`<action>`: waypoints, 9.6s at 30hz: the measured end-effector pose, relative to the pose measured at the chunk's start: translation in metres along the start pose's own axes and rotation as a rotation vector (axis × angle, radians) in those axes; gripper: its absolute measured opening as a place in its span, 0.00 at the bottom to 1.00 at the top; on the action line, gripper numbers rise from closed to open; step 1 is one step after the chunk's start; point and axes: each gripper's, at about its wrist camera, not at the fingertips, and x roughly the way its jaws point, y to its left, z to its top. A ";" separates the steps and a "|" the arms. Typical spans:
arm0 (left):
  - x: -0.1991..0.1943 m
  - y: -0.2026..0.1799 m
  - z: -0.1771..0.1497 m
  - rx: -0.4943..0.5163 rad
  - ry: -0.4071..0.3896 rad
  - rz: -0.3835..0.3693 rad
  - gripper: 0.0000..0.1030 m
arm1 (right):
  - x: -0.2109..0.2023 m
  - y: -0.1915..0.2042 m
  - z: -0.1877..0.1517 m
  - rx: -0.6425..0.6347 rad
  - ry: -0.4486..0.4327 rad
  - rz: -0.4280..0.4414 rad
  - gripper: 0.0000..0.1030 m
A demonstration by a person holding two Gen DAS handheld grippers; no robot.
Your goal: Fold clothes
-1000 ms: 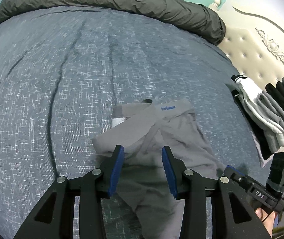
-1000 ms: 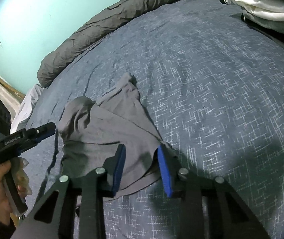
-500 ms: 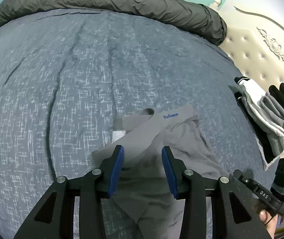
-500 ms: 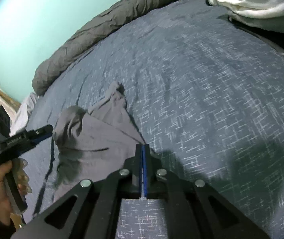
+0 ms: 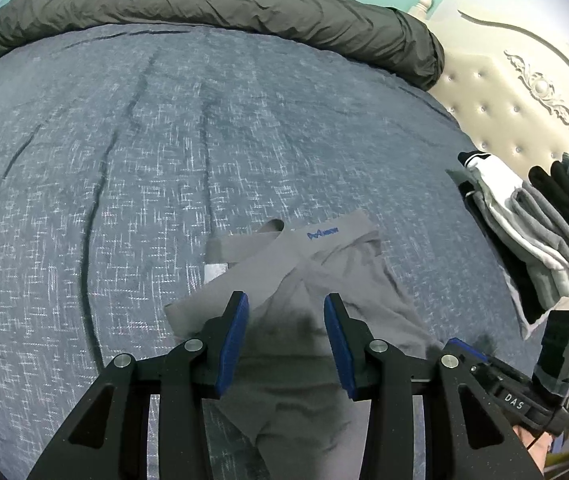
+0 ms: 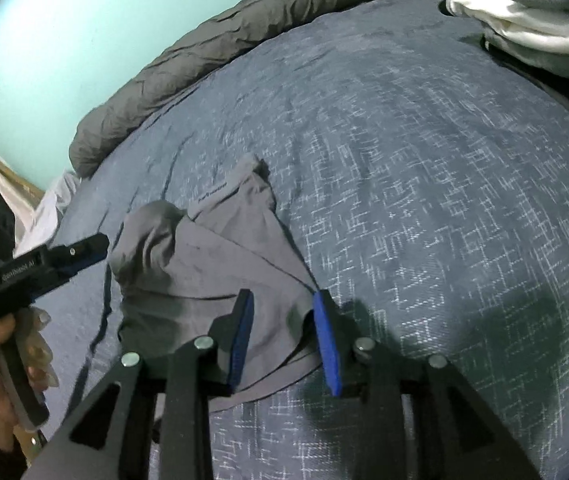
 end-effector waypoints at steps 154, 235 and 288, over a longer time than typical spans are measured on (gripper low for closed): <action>0.036 0.057 0.018 -0.028 0.085 -0.051 0.00 | -0.012 -0.045 -0.031 0.178 0.021 0.056 0.02; 0.008 0.116 -0.012 -0.186 0.053 -0.077 0.47 | 0.089 0.075 0.126 -0.157 0.131 0.105 0.37; 0.016 0.120 -0.001 -0.214 0.052 -0.104 0.49 | 0.131 0.093 0.144 -0.342 0.191 0.014 0.02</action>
